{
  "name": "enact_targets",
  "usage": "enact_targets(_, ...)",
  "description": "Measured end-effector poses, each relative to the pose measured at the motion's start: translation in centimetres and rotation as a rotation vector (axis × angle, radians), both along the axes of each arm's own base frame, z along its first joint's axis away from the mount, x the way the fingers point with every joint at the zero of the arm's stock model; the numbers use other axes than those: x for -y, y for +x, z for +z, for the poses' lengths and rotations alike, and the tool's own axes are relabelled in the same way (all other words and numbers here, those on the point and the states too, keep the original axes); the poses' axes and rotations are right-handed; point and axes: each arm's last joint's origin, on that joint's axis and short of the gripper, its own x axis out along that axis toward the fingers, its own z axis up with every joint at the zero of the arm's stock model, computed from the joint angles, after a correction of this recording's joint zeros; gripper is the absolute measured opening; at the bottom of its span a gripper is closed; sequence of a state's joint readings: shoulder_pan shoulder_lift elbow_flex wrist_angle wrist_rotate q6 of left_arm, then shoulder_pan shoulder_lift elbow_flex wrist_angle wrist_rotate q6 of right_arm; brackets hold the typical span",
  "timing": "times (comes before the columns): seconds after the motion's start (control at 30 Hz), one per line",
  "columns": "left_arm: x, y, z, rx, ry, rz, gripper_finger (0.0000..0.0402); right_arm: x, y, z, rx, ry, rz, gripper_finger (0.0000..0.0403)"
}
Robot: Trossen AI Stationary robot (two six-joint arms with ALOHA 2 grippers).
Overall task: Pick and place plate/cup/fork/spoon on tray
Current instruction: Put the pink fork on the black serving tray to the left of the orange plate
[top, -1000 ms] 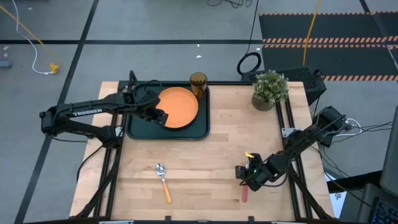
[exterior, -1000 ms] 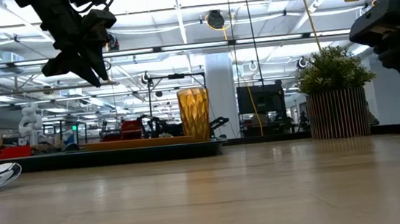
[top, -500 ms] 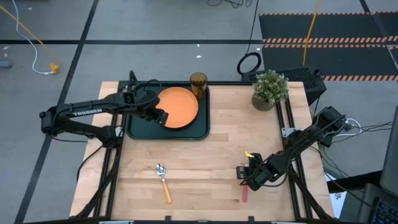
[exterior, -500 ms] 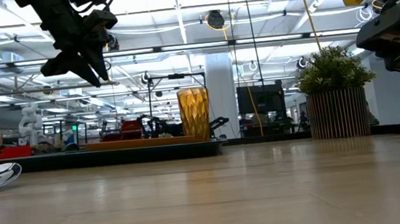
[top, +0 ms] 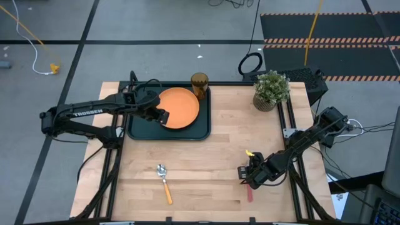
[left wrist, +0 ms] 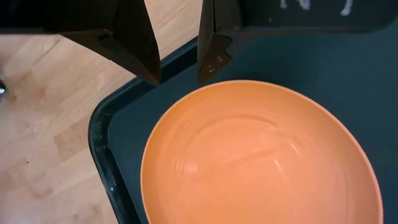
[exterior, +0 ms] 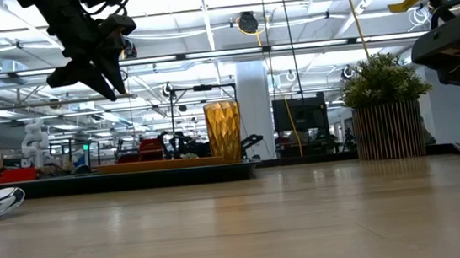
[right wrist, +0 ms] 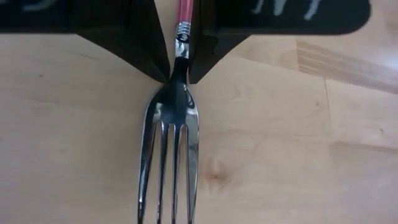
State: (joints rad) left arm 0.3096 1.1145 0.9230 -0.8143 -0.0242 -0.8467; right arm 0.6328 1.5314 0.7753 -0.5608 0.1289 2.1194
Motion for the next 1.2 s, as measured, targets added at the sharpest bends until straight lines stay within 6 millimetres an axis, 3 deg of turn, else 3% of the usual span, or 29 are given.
enact_targets(0.47, 0.0, 0.0, 0.0, -0.003, 0.011, -0.009, 0.0106, 2.6, 1.2, -0.1, -0.085, 0.04, 0.097, 0.0062)
enact_targets(0.93, 0.0, 0.0, 0.0, -0.002, 0.01, -0.011, 0.0106, 2.7, 1.4, 0.4, -0.072, 0.119, 0.045, 0.0164)
enact_targets(1.2, 0.0, 0.0, 0.0, -0.001, 0.009, -0.011, 0.0106, 2.3, 1.4, 0.5, -0.056, 0.141, 0.047, 0.0168)
